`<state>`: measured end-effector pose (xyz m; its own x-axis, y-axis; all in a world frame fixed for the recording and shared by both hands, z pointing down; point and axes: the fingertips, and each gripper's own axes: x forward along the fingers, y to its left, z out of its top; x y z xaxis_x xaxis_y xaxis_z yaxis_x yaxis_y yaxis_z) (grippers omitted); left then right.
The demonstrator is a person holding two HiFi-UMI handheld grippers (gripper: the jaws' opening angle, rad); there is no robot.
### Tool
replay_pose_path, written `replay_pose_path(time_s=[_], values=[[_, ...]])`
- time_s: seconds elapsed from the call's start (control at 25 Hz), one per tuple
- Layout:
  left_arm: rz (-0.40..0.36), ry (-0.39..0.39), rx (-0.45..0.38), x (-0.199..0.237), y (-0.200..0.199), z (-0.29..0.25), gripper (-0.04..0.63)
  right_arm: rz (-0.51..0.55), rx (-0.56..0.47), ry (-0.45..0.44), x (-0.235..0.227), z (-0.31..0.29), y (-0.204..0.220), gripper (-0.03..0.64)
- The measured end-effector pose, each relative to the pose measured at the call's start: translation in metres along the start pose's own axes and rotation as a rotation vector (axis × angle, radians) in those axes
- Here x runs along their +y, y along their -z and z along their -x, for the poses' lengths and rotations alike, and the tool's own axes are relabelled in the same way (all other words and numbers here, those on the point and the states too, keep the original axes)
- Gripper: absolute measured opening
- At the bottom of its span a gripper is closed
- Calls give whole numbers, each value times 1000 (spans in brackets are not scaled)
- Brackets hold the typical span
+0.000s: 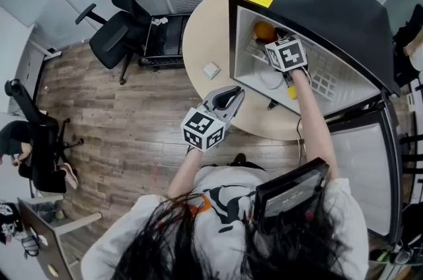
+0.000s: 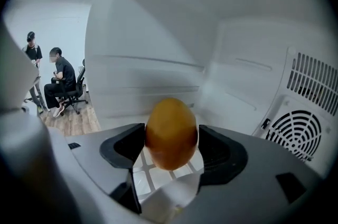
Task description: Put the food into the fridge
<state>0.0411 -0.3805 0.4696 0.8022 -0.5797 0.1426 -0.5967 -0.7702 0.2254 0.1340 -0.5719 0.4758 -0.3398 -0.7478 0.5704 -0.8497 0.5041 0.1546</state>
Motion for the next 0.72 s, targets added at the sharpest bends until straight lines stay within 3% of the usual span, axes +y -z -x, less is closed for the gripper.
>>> replay_pose_path(time_s=[0.36,0.72], values=[[-3,2,4,-2,1,9,37,16,-21,66,-9,12,-2,310],[-1,9,12,-7,6,8,37,-64,-153,61,-7,50,-12,310]])
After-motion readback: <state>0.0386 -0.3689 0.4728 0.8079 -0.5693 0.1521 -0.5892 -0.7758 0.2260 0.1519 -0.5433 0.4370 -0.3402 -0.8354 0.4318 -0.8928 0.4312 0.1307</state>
